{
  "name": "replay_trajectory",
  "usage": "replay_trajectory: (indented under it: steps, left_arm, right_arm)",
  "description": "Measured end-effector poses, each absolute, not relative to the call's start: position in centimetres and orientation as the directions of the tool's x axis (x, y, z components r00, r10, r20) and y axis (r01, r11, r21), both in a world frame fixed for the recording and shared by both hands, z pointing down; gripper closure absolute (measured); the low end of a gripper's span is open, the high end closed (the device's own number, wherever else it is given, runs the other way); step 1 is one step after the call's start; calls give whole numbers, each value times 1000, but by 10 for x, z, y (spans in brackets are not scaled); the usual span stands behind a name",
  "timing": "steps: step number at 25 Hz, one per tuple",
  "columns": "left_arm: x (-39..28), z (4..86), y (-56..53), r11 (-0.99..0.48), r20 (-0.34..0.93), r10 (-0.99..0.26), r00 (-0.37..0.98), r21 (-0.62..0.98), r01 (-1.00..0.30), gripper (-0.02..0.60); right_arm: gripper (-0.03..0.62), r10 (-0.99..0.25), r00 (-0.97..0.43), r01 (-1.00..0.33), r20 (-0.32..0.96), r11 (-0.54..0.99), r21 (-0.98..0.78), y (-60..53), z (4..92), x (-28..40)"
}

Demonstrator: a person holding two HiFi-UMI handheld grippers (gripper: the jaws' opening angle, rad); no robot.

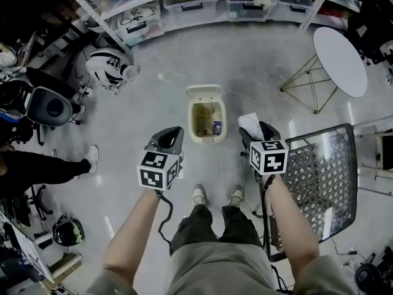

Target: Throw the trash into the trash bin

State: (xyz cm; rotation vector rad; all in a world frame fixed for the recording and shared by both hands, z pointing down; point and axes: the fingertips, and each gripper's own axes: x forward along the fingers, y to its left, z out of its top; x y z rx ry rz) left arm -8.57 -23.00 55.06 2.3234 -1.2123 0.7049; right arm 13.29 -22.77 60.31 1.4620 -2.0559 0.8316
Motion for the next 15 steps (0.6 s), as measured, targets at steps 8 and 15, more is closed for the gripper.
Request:
replay_trajectory:
  steps: [8, 15]
  left_arm:
    - [-120, 578, -266, -512, 591, -654, 472, 114, -852, 580]
    - [-145, 641, -282, -513, 602, -648, 466, 108, -852, 580]
  right_arm:
    - [287, -644, -374, -916, 667, 367, -158, -290, 623, 67]
    - [287, -617, -382, -908, 689, 390, -154, -310, 690, 22]
